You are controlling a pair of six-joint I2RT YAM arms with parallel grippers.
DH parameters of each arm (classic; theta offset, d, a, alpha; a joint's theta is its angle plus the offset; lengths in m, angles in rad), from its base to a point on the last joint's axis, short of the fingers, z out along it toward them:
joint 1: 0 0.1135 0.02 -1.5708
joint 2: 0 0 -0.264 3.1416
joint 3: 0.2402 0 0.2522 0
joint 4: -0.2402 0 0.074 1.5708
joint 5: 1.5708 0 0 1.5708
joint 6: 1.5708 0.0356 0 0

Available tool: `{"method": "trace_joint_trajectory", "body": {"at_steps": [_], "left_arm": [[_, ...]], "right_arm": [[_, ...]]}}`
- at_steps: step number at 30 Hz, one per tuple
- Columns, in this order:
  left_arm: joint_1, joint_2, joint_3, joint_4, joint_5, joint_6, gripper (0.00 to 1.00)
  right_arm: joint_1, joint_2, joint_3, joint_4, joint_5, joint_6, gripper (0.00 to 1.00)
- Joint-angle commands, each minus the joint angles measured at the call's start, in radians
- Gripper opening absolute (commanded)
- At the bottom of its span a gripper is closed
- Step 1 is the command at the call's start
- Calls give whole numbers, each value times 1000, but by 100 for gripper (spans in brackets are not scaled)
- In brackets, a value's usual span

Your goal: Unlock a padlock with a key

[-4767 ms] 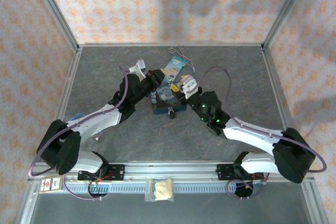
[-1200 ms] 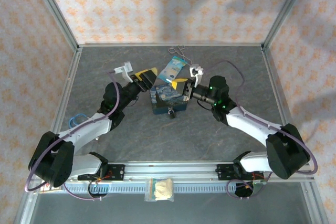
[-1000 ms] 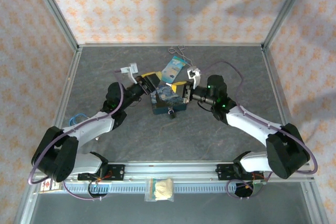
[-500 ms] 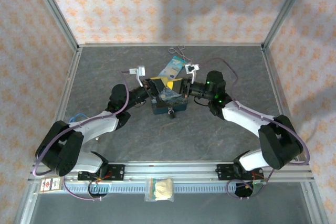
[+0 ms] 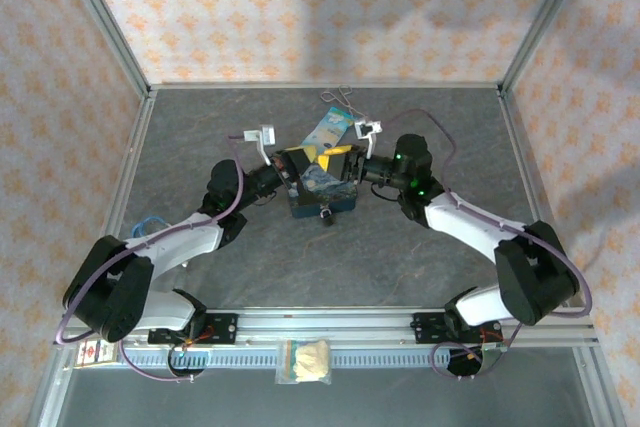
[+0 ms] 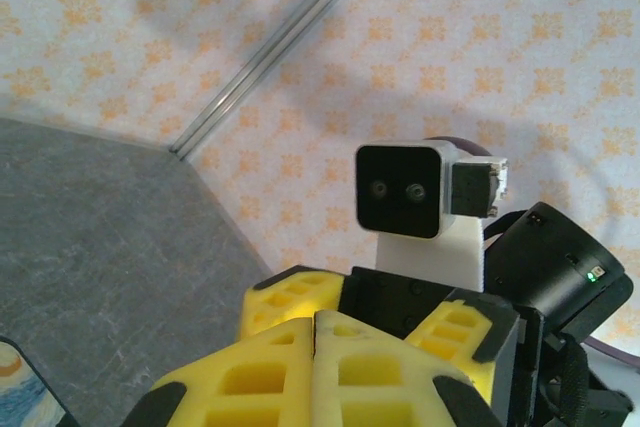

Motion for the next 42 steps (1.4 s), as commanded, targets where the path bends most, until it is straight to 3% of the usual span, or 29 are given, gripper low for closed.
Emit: {"method": "trace_joint_trajectory", "body": {"at_steps": [1, 6, 15, 21, 29, 31, 36, 42], "left_arm": [[-6, -32, 33, -22, -1, 39, 0], [-5, -15, 29, 35, 24, -8, 0], [-6, -14, 35, 56, 23, -27, 0], [-8, 3, 38, 82, 30, -43, 0], [-17, 22, 39, 118, 32, -65, 0], [-18, 25, 39, 121, 30, -66, 0], [-18, 17, 38, 111, 22, -58, 0], [-9, -14, 30, 56, -33, -33, 1]], "right_arm": [[-6, -27, 13, 54, -20, -31, 46], [-6, 34, -3, 228, -102, 70, 43], [5, 65, -8, 223, -122, 59, 39], [8, 76, -11, 252, -123, 81, 28], [16, 108, 4, 279, -140, 104, 28], [16, 112, 3, 285, -140, 108, 24], [16, 103, -2, 281, -133, 98, 4], [7, 80, -6, 208, -114, 51, 0]]}}
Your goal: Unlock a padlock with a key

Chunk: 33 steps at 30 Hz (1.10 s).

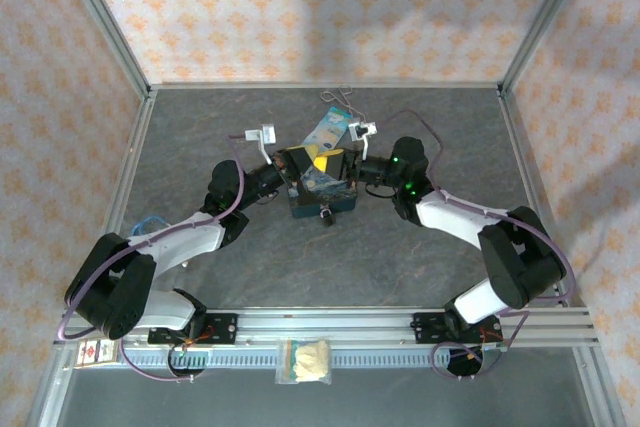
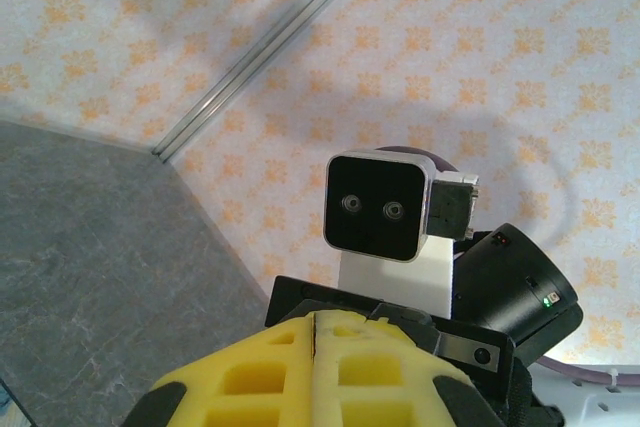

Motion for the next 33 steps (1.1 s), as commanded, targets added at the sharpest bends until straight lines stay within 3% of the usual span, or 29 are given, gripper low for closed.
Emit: {"method": "trace_joint_trajectory", "body": {"at_steps": [1, 2, 4, 5, 8, 14, 17, 19, 25, 30, 33], "left_arm": [[7, -46, 25, -5, -41, 25, 8], [16, -59, 19, -19, -61, 28, 17], [35, -87, 6, -50, -106, 31, 55], [44, -104, -4, -72, -135, 31, 64], [62, -132, -23, -90, -152, 33, 69], [54, -57, -21, -1, -51, -41, 70], [50, -36, -29, -20, -67, -23, 70], [50, -43, -40, -101, -141, 24, 72], [50, -21, 30, -568, -454, 132, 74], [49, -22, 26, -689, -550, 129, 77], [50, -45, 4, -706, -573, 119, 78]], "right_arm": [[-7, -32, 3, -35, 12, -48, 0], [-10, -38, 2, -59, 18, -62, 0], [-13, -50, 2, -101, 29, -90, 0], [-14, -58, 0, -121, 34, -106, 0], [-15, -78, -1, -153, 32, -127, 0], [-15, -75, 0, -92, 2, -72, 0], [-15, -74, 7, -125, 48, -74, 0], [-15, -76, 24, -236, 150, -119, 0], [-18, -115, 5, -509, 671, -163, 0], [-17, -140, -57, -574, 947, -155, 0], [-17, -98, -64, -628, 1045, -162, 0]]}}
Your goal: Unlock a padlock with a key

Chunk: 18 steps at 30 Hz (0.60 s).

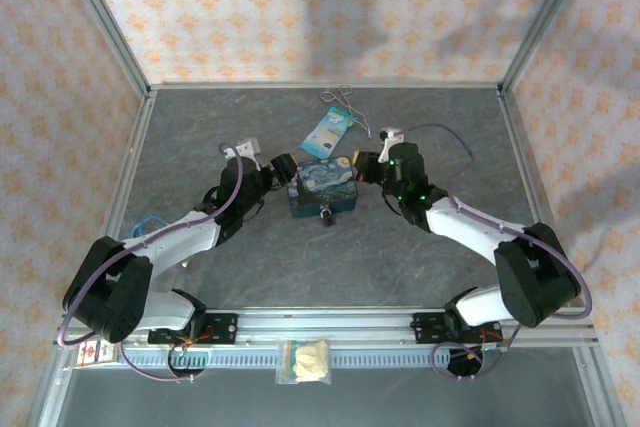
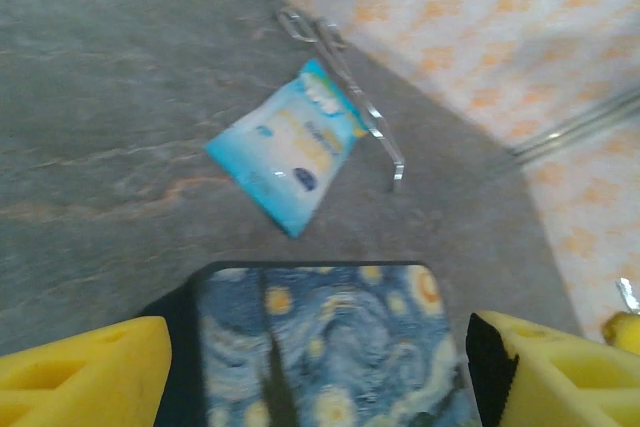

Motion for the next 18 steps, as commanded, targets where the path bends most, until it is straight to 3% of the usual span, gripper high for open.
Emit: {"method": "trace_joint_trajectory", "body": {"at_steps": [1, 9, 18], "left_arm": [[-1, -35, -10, -85, -86, 9, 78], [1, -187, -124, -81, -128, -34, 78], [6, -361, -215, -160, -156, -77, 79]], "right_arm": [[-4, 31, -19, -84, 207, -23, 0], [0, 173, -6, -23, 130, 4, 0], [87, 309, 105, -1, 86, 28, 0]]}}
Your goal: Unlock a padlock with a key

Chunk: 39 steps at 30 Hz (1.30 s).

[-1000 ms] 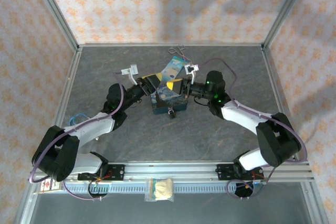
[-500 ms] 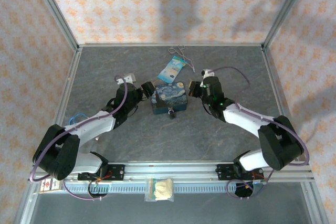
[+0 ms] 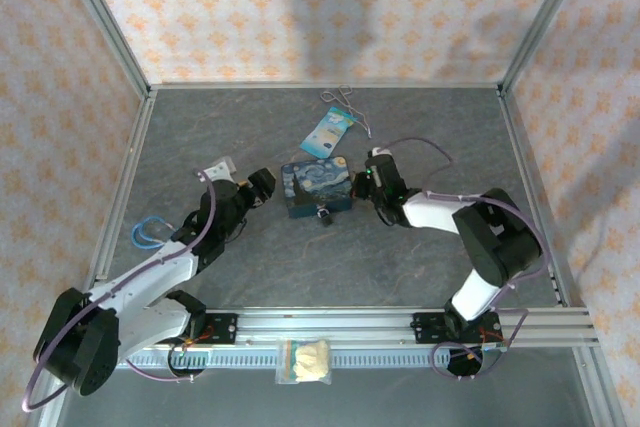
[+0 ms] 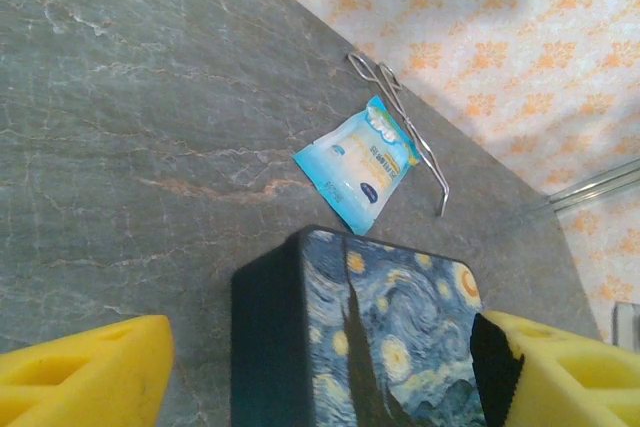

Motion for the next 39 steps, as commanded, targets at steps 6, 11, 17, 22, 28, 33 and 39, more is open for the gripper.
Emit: {"method": "trace_joint_trajectory", "body": {"at_steps": [6, 11, 17, 22, 28, 33, 39], "left_arm": [[4, -119, -45, -111, -1, -53, 79], [-7, -176, -64, -194, 73, -125, 78], [-123, -200, -122, -195, 118, -246, 76], [-196, -127, -159, -165, 148, -289, 76], [-211, 14, -133, -85, 165, -260, 76], [-212, 145, -100, 6, 96, -220, 74], [-212, 288, -81, 176, 47, -145, 66]], "right_arm": [[112, 160, 207, 26, -19, 44, 0], [136, 230, 312, -5, -25, 56, 0], [133, 182, 330, -53, 1, 10, 0], [105, 97, 297, -88, 15, -29, 0], [61, 1, 219, -104, 21, -42, 0], [47, -65, 151, -78, 26, -30, 0], [45, -121, 89, -53, 33, -19, 0]]}}
